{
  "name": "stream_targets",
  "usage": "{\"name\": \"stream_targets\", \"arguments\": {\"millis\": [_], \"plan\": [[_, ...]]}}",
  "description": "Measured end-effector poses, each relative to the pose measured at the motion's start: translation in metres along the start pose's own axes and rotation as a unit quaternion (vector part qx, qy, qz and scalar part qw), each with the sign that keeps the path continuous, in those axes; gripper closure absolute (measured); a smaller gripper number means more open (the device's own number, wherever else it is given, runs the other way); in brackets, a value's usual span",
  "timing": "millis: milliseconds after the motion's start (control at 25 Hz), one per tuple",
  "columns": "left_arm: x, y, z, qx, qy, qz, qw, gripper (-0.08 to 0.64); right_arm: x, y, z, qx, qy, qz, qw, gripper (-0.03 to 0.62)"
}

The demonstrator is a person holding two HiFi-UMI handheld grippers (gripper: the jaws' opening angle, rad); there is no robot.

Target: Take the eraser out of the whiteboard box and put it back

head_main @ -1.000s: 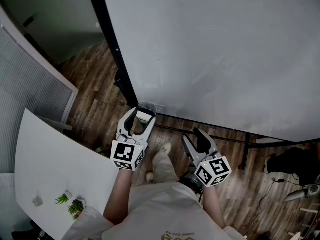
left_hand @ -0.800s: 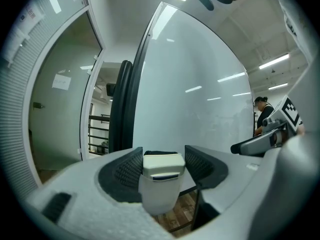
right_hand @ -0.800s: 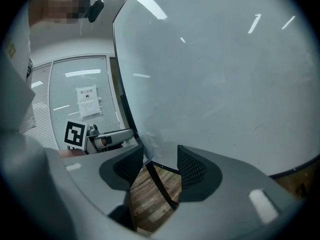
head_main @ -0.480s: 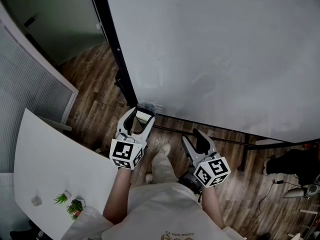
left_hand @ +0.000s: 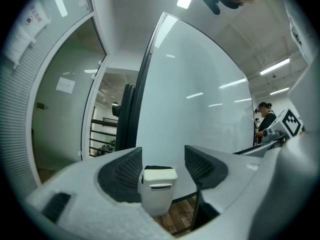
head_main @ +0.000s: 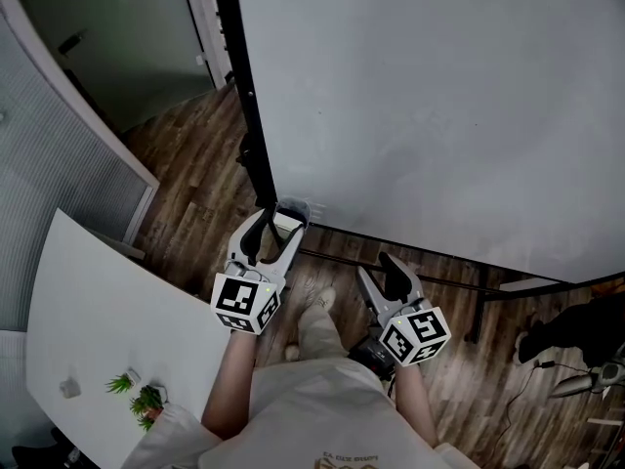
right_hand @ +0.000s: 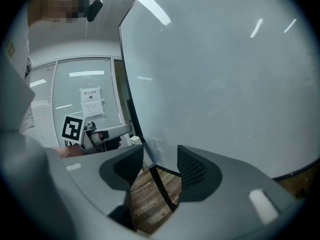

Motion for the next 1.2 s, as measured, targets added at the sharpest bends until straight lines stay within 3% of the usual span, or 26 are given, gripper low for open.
{"name": "stream_targets", "arguments": {"millis": [440,640,1000,1120,1200], "plan": [[-0.043,0.013,0.022,0.017,0.008,0.011,0.9998,0.314,-0.02,0.006,-0.028,0.004,0.008,0.024,1.0,0.422],[-0.062,0.014,0.036,0.029,-0.01,0.008,0.9995,0.341,-0.029,0.006,-0.046,-0.012,0.017,0.03,0.999,0.455],[-0.087,0.015,0.047,0.046,-0.001,0.0,0.9989,0.481,-0.042,0.007,-0.063,-0.027,-0.002,0.045,0.999,0.511],[-0.092,0.014,0.048,0.052,0.005,-0.016,0.9985,0.561,-0.045,0.008,-0.065,-0.03,-0.013,0.054,0.998,0.536],[-0.096,0.013,0.048,0.048,0.006,-0.021,0.9986,0.561,-0.046,0.009,-0.068,-0.036,-0.021,0.058,0.997,0.557]]}}
Point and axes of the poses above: the fingertips, and each gripper's own axes: x forward along the fingers, z to its right, y out of its top, the point moved 8 cm from there along -x, backward along the fingers, and after that the axes turned 9 degrees about -y, right-handed, at the moved point
